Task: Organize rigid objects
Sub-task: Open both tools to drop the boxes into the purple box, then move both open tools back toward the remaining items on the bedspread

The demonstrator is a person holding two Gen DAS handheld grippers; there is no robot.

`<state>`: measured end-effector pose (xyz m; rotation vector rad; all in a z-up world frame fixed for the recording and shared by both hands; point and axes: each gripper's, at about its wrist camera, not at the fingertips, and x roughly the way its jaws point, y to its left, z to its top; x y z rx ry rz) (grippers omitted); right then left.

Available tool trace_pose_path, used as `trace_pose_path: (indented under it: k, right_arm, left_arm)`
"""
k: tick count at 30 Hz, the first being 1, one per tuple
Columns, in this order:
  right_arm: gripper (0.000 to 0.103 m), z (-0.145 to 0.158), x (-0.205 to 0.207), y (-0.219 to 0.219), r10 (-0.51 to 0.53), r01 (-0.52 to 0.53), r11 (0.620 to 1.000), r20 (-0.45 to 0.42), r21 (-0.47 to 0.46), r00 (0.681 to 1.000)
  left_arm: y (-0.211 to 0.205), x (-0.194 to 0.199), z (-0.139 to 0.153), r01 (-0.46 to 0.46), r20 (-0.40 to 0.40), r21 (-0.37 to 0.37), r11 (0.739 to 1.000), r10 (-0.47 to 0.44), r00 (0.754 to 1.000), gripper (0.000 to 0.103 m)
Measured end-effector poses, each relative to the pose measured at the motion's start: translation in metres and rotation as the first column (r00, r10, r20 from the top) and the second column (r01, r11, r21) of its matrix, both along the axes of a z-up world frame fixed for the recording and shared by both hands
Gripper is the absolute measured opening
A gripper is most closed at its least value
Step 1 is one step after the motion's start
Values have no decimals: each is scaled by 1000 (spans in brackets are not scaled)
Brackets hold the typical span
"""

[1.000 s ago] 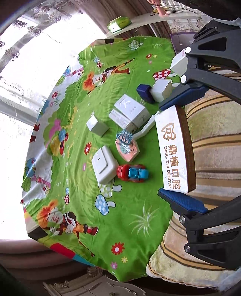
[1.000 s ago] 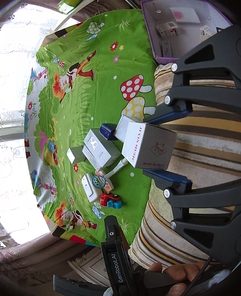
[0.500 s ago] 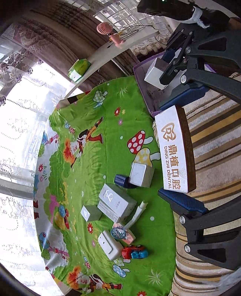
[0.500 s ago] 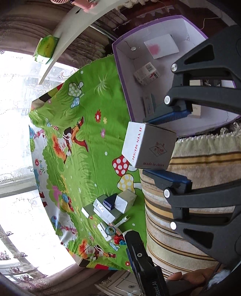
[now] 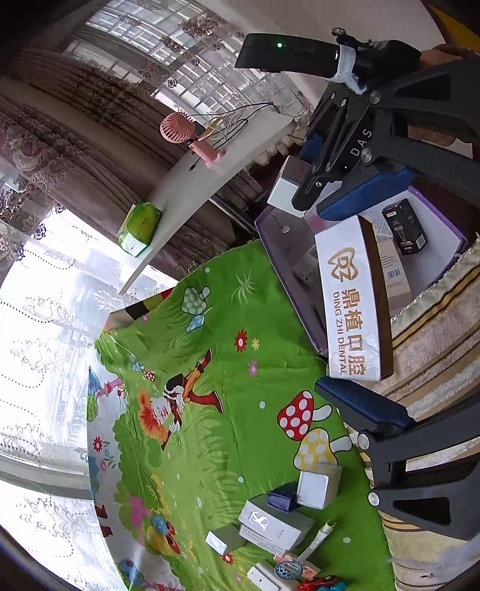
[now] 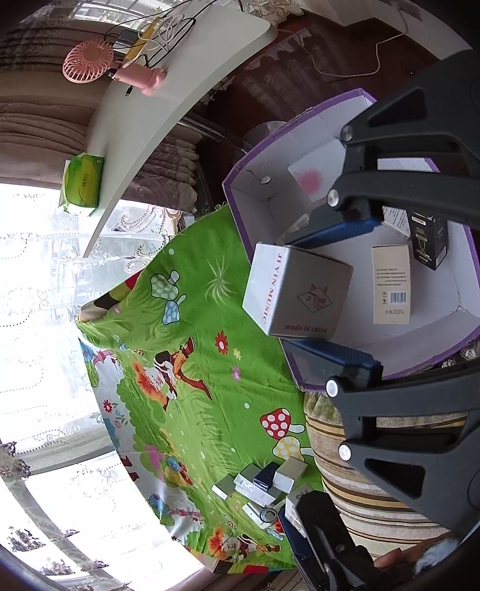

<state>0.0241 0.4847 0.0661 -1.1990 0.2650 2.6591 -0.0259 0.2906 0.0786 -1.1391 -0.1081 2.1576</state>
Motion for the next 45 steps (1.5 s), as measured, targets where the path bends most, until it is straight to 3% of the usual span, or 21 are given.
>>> trace_pose_path:
  k: [3, 6, 12, 18, 23, 29, 35, 45]
  right_arm:
    - [58, 3, 2, 6, -6, 6, 1000, -3, -9, 1000]
    - [78, 7, 5, 9, -18, 18, 1000, -12, 14, 1000]
    - [79, 20, 11, 11, -38, 40, 999, -56, 34, 998]
    - [79, 26, 9, 1, -17, 21, 998, -73, 59, 997]
    - [79, 29, 7, -10, 11, -6, 998, -80, 60, 997]
    - [79, 29, 1, -21, 41, -39, 999, -83, 25, 996]
    - [79, 25, -10, -41, 90, -89, 996, -67, 14, 994]
    - [79, 14, -32, -85, 176, -176, 984, -28, 10, 984]
  left_arm:
    - [5, 1, 4, -22, -44, -7, 1000, 22, 999, 88]
    - [4, 6, 8, -11, -120, -41, 999, 6, 993, 88]
    - [-17, 5, 20, -40, -189, -34, 999, 33, 981, 88]
    - [-47, 4, 37, -117, -277, -23, 993, 106, 955, 89]
    - [-85, -9, 43, -173, -263, 28, 985, 174, 949, 88]
    - [-140, -29, 46, -295, -258, 42, 955, 296, 920, 88]
    - [-191, -47, 43, -404, -246, 30, 914, 398, 884, 88]
    - [-248, -71, 23, -503, -181, -12, 864, 492, 851, 87]
